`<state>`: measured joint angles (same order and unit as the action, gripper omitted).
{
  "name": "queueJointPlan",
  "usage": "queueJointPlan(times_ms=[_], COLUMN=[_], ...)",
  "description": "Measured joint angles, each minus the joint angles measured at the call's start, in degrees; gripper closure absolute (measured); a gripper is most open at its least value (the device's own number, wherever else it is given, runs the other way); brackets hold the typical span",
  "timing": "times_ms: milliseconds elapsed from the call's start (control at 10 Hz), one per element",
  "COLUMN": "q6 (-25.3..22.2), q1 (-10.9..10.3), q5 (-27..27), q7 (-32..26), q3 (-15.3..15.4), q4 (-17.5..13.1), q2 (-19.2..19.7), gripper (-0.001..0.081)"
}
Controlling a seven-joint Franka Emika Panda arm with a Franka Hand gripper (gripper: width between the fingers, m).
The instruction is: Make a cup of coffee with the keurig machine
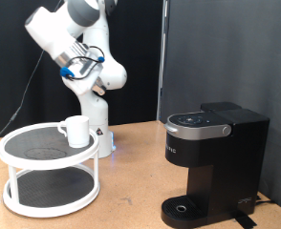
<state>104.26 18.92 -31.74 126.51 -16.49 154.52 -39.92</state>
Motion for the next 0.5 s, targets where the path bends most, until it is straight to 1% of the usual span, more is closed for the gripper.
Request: queueJointPlan(times_ms=[200,300,400,500], q6=[-0.3,0.5,0.7,0.7], q1=[0.1,0.1,0.1,0.1], q5=[1.6,1.6,1.6,1.6], q7=[-2.2,-2.6,-2.8,-2.8], q3=[-2.8,-3.5,-3.6,-3.6], q4=[-2.8,-4.0,-5.1,-5.0], q2=[3.2,5.0,7.1,7.0], gripper=[0.0806,0.0806,0.0806,0.0806])
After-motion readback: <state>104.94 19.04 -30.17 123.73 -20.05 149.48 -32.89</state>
